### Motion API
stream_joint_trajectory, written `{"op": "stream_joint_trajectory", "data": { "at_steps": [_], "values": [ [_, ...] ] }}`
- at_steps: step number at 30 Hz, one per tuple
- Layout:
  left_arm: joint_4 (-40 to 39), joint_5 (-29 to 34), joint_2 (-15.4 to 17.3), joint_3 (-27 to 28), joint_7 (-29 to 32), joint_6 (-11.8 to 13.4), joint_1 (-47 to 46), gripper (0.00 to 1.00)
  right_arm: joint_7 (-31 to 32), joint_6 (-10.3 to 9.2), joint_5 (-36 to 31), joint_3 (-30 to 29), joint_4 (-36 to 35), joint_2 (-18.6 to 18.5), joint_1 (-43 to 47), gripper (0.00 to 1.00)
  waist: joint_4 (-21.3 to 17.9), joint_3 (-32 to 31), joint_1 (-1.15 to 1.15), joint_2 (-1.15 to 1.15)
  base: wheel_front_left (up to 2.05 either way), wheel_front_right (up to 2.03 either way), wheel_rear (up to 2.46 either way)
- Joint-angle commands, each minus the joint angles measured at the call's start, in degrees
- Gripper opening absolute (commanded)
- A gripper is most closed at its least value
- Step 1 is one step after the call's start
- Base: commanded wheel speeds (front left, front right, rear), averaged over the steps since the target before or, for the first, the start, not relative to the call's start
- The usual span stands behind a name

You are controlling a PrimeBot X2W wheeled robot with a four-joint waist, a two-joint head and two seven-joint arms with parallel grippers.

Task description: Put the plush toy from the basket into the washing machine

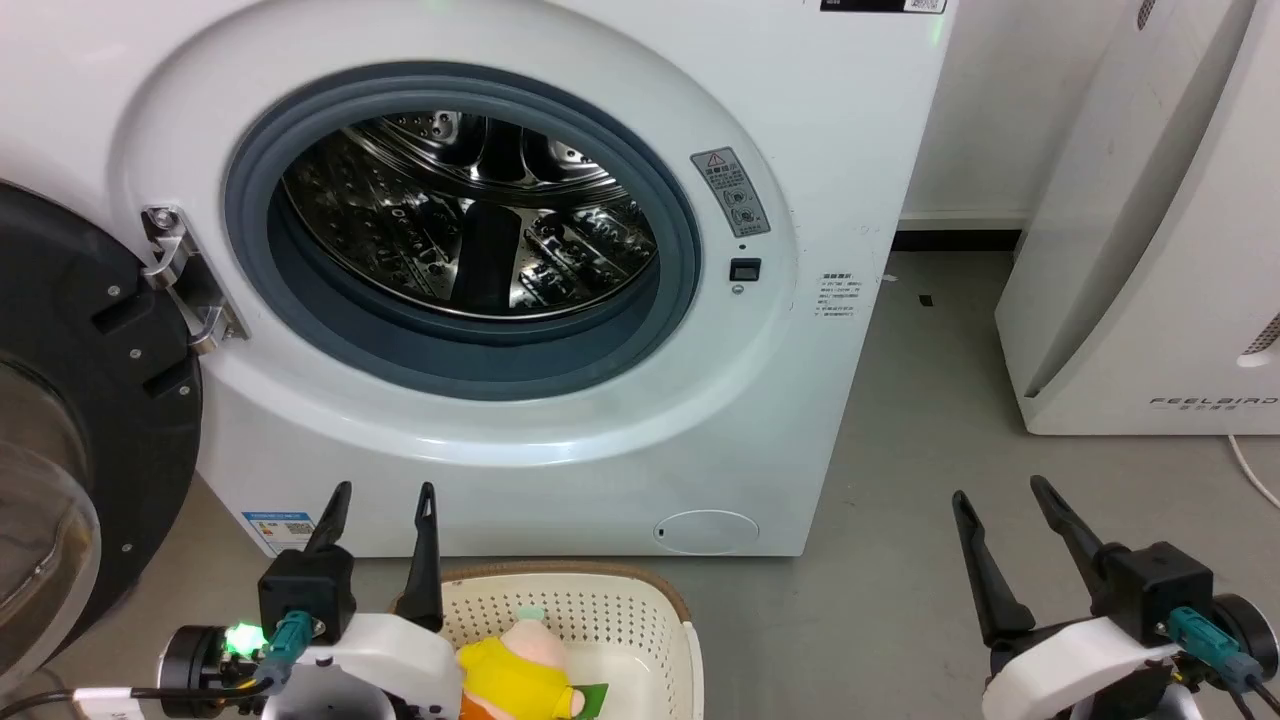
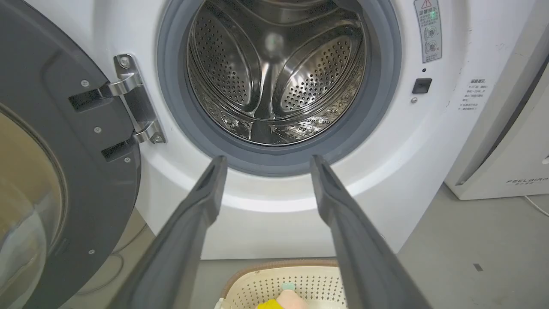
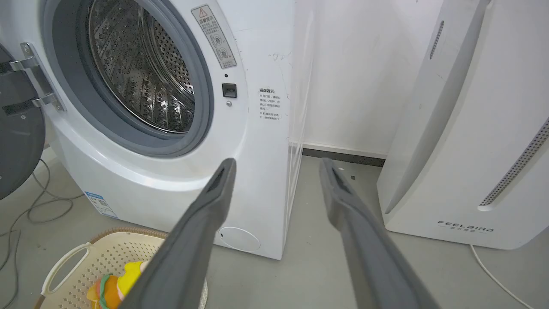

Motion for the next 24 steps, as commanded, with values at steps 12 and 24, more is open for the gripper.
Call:
{"op": "stream_joint_trajectory", "data": {
  "at_steps": [12,24],
  "values": [
    [4.66,0.09,0.18,-1.57,-1.88,-0.22,-2.59,1.0,-1.89,-0.01,2.95,-0.52,-0.62,-0.01,-0.3,1.0,-0.41,1.6,0.0,0.0,0.0,0.0,0.0],
    [14.84,0.73,1.23,-3.67,-3.32,-1.05,-7.78,1.0,-3.33,-0.02,5.24,-0.94,-0.89,-0.01,-1.75,1.0,-1.83,5.43,0.0,0.0,0.0,0.0,0.0]
  ]
}}
